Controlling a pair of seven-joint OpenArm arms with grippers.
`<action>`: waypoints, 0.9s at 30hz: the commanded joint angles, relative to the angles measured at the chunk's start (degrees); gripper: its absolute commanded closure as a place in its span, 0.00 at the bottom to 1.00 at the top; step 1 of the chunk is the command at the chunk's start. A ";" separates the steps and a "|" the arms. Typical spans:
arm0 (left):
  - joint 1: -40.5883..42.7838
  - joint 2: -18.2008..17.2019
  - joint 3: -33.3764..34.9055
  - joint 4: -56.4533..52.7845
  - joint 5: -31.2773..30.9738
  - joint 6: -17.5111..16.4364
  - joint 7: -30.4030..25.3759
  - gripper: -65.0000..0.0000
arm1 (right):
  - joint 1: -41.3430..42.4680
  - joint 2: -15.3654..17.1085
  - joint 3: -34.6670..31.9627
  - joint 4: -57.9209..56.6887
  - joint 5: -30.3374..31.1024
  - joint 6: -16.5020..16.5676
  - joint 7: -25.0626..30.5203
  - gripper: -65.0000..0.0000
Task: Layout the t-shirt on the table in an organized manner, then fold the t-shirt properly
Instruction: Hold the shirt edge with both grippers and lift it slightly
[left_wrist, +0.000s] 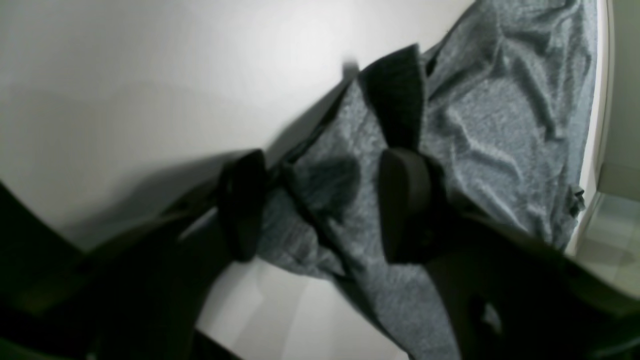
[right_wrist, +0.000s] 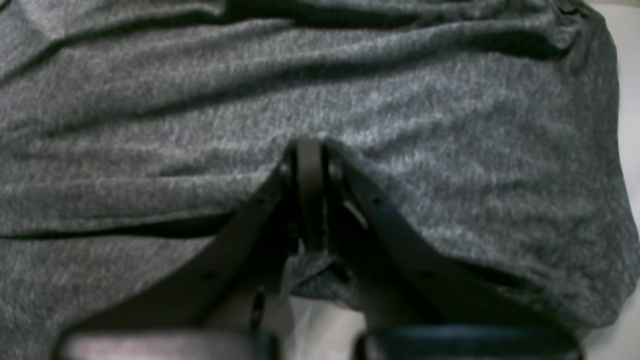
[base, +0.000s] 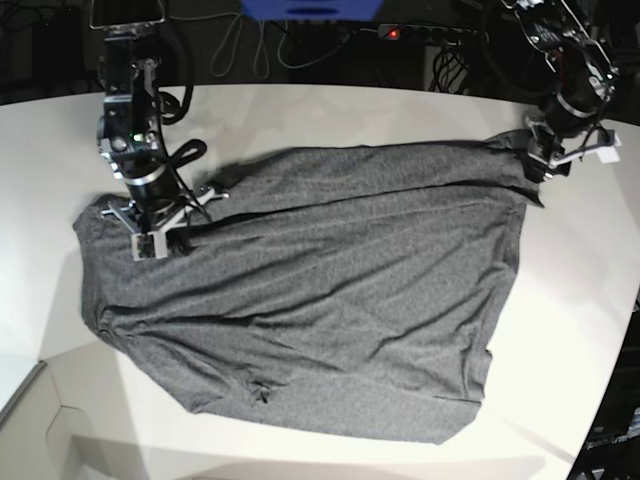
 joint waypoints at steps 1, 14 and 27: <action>-0.07 -0.42 0.04 -0.21 0.09 0.03 0.40 0.52 | 0.67 0.37 0.29 1.33 0.39 0.02 1.42 1.00; -2.71 -0.95 -0.13 -6.01 -0.26 -0.05 0.22 1.00 | 0.14 1.08 0.46 4.06 0.39 0.02 1.42 0.67; -7.10 -2.71 -0.13 -3.81 -0.53 -0.05 0.84 1.00 | -11.29 0.73 0.64 10.82 0.39 0.02 1.77 0.57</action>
